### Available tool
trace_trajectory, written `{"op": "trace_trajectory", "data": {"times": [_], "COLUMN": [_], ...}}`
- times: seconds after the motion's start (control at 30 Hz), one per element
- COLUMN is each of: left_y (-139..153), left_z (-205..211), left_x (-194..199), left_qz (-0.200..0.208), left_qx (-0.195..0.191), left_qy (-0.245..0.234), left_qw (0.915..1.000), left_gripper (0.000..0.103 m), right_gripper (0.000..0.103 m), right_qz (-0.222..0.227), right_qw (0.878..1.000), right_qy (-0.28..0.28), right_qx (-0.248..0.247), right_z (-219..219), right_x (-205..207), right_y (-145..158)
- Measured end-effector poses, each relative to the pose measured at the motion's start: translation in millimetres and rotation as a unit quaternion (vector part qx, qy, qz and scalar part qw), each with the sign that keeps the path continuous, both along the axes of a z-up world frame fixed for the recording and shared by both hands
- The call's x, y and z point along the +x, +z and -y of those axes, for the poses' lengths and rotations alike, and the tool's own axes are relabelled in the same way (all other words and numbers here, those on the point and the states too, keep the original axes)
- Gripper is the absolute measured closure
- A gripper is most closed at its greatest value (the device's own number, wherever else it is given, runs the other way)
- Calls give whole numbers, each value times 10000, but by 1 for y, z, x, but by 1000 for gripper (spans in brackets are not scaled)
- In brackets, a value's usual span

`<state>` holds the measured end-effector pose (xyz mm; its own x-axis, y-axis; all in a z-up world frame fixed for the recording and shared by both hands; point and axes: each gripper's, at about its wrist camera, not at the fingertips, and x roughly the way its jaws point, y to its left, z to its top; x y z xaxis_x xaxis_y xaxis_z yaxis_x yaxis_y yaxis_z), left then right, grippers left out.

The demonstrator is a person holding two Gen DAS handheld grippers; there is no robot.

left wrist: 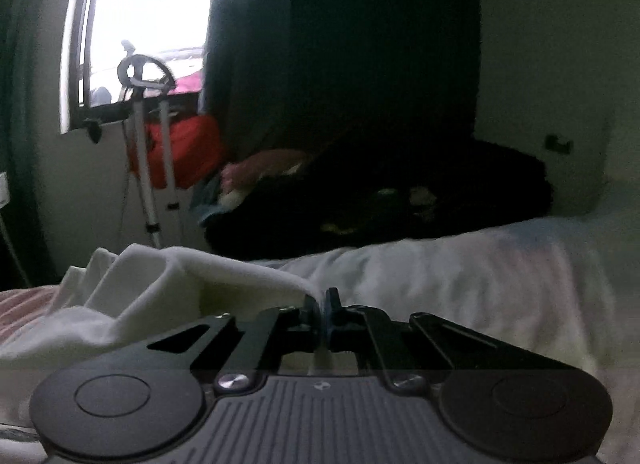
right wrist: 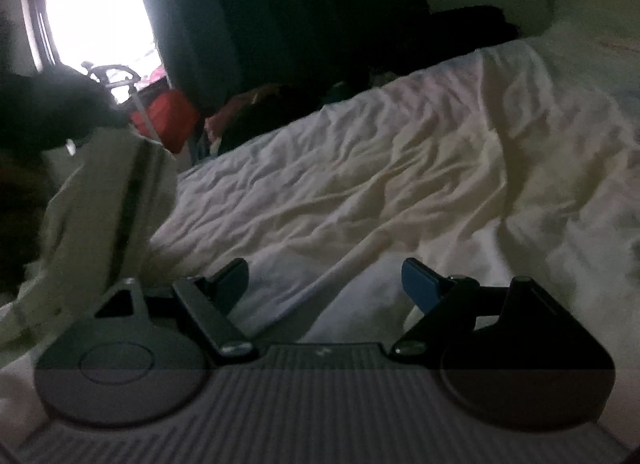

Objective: Fold clothes

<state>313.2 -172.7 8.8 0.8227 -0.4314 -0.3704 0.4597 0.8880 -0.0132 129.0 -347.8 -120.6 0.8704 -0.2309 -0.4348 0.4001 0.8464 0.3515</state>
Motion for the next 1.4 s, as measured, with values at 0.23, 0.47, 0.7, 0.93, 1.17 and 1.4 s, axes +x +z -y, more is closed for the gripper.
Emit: {"op": "trace_trajectory", "data": {"times": [0.23,0.47,0.7,0.93,1.17,1.4], "left_y": [20,-30,-47,-23,-24,-39], "left_z": [-42,-97,-132,-164,-194,-229], "left_x": [-117,-202,-237,-258,-243,-206], "left_qz": [-68,-394,-394,-323,-587,-858], "left_qx": [-338,-467,-681,-913,-874,-928], "left_qy": [-825,-695,-316,83,510,937], "left_qw": [9960,9957,9964,9953,9931,9876], "left_gripper": [100,98,60,40,31,31], "right_gripper": [17,17,31,38,39,40], "right_qz": [418,626,614,729,323,-314], "right_qw": [9985,9980,9740,9571,9569,9690], "right_qy": [-279,64,1116,1369,1481,1187], "right_qx": [-204,112,1872,2446,2478,2144], "right_z": [4,6,17,13,20,42], "right_x": [-29,-54,-51,-41,41,162], "right_y": [21,30,11,12,23,0]}}
